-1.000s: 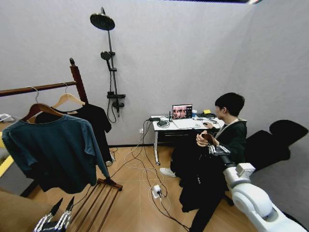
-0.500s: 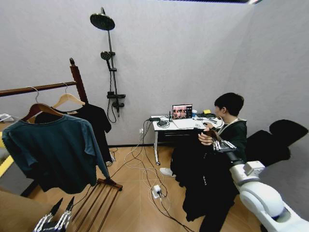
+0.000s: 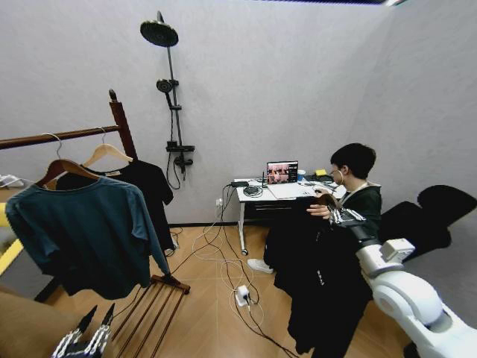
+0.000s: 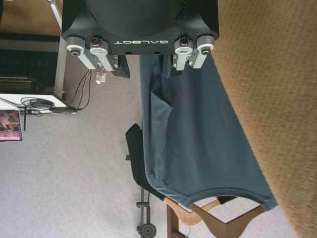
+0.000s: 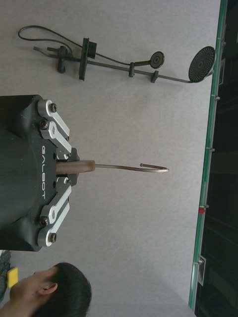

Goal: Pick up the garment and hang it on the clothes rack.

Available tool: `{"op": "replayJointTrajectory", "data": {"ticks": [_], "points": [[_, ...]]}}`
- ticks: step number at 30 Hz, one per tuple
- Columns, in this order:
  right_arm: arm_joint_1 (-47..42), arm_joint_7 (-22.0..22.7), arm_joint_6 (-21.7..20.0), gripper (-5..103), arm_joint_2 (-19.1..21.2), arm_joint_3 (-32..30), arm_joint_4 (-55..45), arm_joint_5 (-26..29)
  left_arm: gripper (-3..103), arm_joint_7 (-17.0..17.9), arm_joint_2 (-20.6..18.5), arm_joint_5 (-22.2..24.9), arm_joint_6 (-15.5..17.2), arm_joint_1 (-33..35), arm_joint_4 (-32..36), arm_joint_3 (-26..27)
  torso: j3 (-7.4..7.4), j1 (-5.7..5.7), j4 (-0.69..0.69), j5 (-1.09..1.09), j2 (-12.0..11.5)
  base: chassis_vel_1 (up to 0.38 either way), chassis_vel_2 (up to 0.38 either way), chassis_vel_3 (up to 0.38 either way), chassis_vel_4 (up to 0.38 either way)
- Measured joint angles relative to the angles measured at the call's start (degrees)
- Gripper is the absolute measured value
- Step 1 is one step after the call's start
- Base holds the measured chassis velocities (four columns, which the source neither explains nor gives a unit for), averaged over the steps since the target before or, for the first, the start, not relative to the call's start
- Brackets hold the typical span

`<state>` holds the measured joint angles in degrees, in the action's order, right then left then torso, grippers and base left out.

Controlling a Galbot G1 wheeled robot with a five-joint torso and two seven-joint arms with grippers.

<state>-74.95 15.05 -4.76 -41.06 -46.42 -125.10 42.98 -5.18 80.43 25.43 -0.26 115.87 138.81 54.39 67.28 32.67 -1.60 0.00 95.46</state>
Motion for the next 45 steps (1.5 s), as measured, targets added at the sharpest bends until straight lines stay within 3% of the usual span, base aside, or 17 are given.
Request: {"op": "replayJointTrajectory", "data": {"ticks": [9, 15, 18, 20, 26, 45], "points": [[0.78, 0.06, -0.6, 9, 0.69, 0.53, -1.08, 0.51, 46, 0.0, 0.0, 0.0, 0.0, 0.0, 0.0, 0.0, 0.0, 0.0, 0.01, 0.01, 0.0, 0.067, 0.061, 0.055, 0.062], [0.73, -0.36, -2.52, 9, 3.09, 0.67, -5.31, 6.85, 46, 0.01, 0.0, 0.0, 0.0, 0.0, 0.0, 0.0, 0.0, 0.0, -0.01, 0.0, 0.0, 0.037, 0.049, 0.033, 0.037], [2.82, -3.27, -2.74, 9, 5.56, 1.9, -6.3, 11.35, 46, 0.0, 0.0, 0.0, 0.0, 0.0, 0.0, 0.0, 0.0, 0.0, -0.04, -0.01, 0.0, 0.0, 0.0, 0.0, 0.0], [6.16, -6.21, -2.75, 9, 7.34, 3.63, -6.39, 14.09, 46, 0.0, 0.0, 0.0, 0.0, 0.0, 0.0, 0.0, 0.0, 0.0, -0.01, 0.0, 0.0, 0.0, 0.0, 0.0, 0.0], [13.08, -7.48, -3.76, 9, 9.71, 7.67, -6.66, 18.15, 46, 0.0, 0.0, 0.0, 0.0, 0.0, 0.0, 0.0, 0.0, 0.0, 0.0, 0.0, 0.0, 0.0, 0.0, 0.0, 0.0], [12.6, -7.44, -3.95, 9, 9.19, 7.14, -7.0, 17.44, 46, 0.0, 0.0, 0.0, 0.0, 0.0, 0.0, 0.0, -0.03, -0.1, 0.0, 0.01, -0.15, 0.0, 0.0, 0.0, 0.0]]}}
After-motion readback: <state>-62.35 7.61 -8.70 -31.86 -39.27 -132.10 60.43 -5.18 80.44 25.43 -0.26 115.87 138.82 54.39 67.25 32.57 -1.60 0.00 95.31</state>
